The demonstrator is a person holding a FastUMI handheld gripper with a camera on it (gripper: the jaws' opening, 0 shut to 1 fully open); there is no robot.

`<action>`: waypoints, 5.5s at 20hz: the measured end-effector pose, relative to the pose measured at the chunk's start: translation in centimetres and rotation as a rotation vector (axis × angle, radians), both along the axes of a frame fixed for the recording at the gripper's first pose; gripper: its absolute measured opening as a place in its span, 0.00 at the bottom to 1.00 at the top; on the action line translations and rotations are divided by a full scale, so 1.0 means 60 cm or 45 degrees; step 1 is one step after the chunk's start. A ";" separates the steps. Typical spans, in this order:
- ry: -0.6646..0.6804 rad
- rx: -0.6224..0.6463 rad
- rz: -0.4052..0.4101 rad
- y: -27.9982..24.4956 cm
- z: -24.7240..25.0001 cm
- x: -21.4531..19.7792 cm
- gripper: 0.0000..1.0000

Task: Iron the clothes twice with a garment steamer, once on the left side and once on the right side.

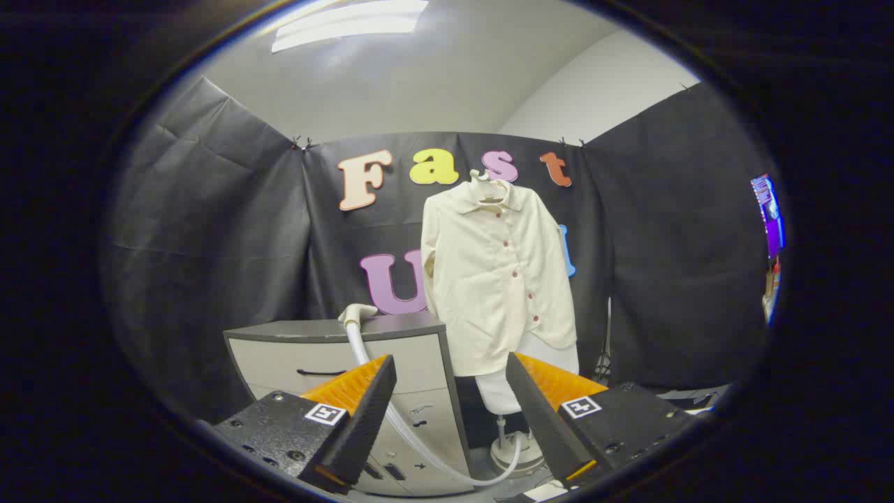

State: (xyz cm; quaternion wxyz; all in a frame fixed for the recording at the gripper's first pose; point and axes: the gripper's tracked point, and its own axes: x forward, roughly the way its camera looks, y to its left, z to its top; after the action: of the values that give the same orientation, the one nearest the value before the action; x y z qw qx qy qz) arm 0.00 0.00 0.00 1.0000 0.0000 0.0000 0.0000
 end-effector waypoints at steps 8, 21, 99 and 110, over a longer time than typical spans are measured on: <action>0.002 0.061 -0.020 -0.022 -0.004 0.012 0.96; 0.017 0.059 -0.032 -0.031 -0.015 0.023 0.96; 0.338 0.081 0.606 0.327 0.143 0.555 0.39; 0.138 0.082 0.199 0.061 0.266 0.651 0.39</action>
State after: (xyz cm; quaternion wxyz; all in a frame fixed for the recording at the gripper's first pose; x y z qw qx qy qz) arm 39.05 3.66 15.95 0.9950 0.0323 0.0540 0.0782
